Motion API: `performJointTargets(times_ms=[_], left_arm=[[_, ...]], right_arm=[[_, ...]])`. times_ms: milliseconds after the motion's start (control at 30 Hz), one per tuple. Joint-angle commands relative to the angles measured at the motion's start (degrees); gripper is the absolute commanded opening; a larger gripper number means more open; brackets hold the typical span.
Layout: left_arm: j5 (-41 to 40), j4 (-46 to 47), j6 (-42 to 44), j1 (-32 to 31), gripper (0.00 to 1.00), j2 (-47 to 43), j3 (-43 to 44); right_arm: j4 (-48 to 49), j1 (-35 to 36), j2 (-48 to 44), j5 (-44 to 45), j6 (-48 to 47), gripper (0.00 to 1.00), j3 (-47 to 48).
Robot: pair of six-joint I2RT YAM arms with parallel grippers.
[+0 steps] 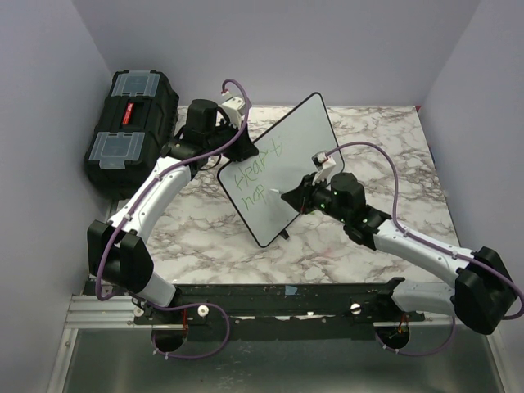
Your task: Write a sentence on the whiteboard
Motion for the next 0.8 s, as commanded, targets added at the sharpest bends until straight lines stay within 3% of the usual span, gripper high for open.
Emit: performJointTargets(times_ms=[0, 767], left_arm=[[-2.38, -4.62, 6.78, 0.14, 0.00, 1.51, -2.93], [-1.53, -4.05, 6.89, 0.77, 0.00, 1.90, -3.20]], right_arm=[[1.46, 0.97, 1.21, 0.91, -1.26, 0.01, 0.64], [2.75, 2.32, 3.78, 2.35, -2.07, 0.01, 2.22]])
